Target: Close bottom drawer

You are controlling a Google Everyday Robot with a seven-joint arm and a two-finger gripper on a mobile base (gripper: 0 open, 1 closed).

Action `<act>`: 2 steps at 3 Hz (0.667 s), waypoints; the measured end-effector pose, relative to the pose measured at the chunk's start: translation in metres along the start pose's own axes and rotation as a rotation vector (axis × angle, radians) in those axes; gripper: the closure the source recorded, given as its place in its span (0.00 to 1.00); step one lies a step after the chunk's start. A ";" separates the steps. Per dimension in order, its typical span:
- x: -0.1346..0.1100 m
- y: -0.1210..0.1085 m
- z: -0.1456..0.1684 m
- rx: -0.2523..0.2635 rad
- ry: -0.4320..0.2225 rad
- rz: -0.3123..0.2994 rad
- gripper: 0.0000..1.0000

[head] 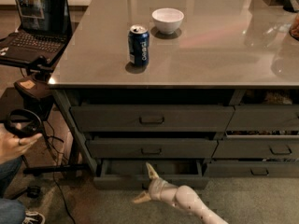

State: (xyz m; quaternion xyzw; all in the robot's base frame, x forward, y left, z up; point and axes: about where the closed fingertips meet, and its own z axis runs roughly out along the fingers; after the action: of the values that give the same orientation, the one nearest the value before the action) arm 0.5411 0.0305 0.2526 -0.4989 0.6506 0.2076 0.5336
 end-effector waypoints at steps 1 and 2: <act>-0.054 -0.050 -0.001 0.082 -0.096 -0.074 0.00; -0.054 -0.050 -0.001 0.082 -0.096 -0.074 0.00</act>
Offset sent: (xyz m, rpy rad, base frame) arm 0.0398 0.0017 0.0615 0.0521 -0.1323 -0.0227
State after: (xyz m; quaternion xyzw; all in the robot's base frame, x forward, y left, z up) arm 0.5805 0.0322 0.3150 -0.4898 0.6135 0.1847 0.5913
